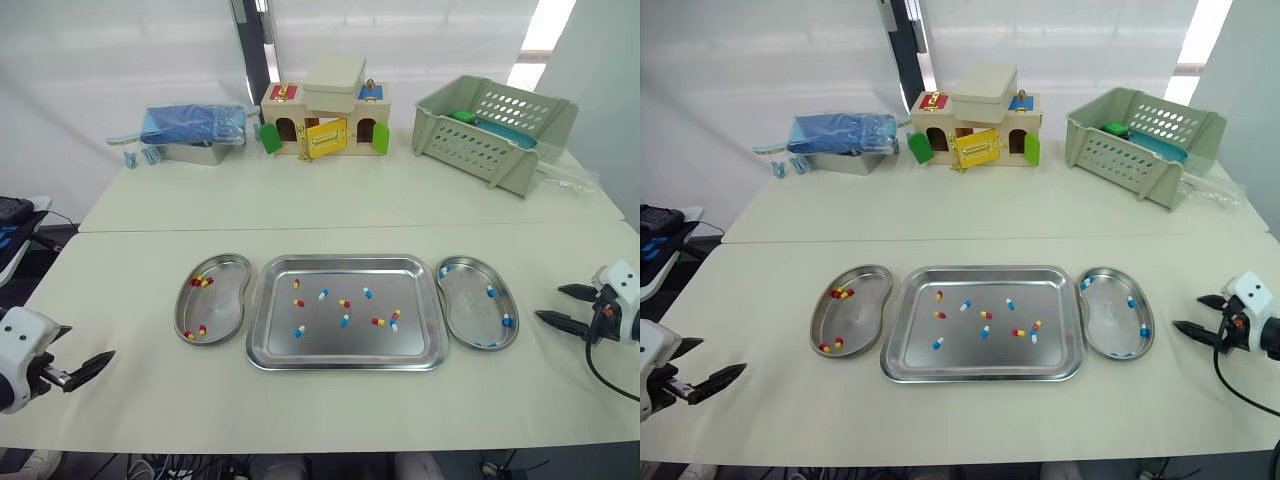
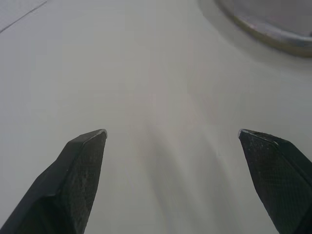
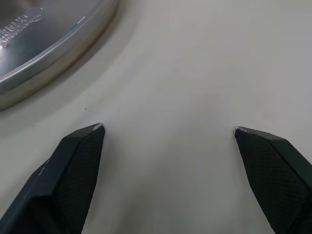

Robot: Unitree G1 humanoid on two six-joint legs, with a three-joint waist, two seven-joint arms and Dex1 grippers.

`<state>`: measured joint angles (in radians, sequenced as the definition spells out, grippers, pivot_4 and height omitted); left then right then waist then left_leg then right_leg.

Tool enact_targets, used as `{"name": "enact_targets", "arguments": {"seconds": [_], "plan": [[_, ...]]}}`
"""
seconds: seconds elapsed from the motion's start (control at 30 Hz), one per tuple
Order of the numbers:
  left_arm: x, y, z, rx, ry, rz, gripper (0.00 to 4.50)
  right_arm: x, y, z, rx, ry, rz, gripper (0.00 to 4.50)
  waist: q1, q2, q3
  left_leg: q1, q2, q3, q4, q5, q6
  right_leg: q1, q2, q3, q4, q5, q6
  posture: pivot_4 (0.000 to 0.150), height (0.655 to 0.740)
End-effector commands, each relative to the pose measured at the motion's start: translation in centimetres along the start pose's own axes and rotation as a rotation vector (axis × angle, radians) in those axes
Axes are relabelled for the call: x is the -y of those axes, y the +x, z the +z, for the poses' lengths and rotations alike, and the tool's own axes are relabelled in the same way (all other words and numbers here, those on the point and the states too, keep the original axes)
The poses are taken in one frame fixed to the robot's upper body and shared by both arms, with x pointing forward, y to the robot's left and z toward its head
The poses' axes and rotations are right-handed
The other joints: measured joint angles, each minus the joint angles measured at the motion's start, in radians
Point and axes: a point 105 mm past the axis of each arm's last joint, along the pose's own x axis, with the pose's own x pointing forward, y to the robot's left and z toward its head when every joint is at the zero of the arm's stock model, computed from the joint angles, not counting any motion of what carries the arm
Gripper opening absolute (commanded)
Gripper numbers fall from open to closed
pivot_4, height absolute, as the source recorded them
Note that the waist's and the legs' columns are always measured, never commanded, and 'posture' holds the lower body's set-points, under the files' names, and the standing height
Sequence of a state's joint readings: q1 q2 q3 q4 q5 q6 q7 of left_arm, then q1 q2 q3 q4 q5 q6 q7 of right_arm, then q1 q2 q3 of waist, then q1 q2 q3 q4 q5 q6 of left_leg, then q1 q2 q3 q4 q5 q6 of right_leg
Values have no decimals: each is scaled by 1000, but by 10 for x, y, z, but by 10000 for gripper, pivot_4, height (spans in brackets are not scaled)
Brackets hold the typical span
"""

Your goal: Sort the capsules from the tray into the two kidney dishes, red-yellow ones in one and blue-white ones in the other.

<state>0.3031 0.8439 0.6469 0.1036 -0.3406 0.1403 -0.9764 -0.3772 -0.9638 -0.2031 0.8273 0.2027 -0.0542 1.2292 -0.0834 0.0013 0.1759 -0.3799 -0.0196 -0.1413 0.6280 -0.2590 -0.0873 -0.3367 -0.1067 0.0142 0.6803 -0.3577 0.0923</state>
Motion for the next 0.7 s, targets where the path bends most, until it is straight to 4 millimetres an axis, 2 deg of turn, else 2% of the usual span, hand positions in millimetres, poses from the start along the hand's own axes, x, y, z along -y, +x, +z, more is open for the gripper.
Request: {"name": "enact_targets", "arguments": {"seconds": [0.03, 0.27, 0.33, 0.47, 0.6, 0.7], "plan": [[21, -6, 30, 213, 45, -30, 45000, 12, -16, 19, 30, -39, -27, 44576, 0, 0, 0, 0, 0, 1, 0, 0, 0, 0, 0, 1, 0, 0, 0, 1500, 7400], [96, -8, 41, 470, 14, -105, 45000, 17, -15, 24, 9, -51, -21, 44576, 4, -3, 0, 0, 1, 4, 2, 0, 1, 1, 0, 2, -1, 1, 1, 1500, 7400], [112, -12, 41, 534, -5, -89, 45000, 18, -13, 26, 7, -55, -14, 44576, 8, -3, 0, 0, 0, 5, 2, -1, 1, 1, 0, 3, -1, 1, 1, 1500, 7400], [146, -17, 36, 594, -1, -165, 45000, 18, -12, 27, -16, -68, 5, 44576, 12, -3, 0, 0, 0, 6, 3, -1, 1, 1, 0, 4, -2, 1, 2, 1500, 7400], [169, -19, 31, 673, -19, -138, 45000, 18, -12, 29, -41, -76, 26, 44576, 22, -2, -1, 0, 0, 6, 3, -1, 2, 1, 0, 4, -2, 1, 2, 1500, 7400], [179, -21, 23, 689, -59, -116, 45000, 20, -14, 33, -54, -89, 30, 44576, 24, -1, -1, 0, -1, 10, 3, -2, 4, 1, -1, 7, -7, 2, 4, 1500, 7400]]}}
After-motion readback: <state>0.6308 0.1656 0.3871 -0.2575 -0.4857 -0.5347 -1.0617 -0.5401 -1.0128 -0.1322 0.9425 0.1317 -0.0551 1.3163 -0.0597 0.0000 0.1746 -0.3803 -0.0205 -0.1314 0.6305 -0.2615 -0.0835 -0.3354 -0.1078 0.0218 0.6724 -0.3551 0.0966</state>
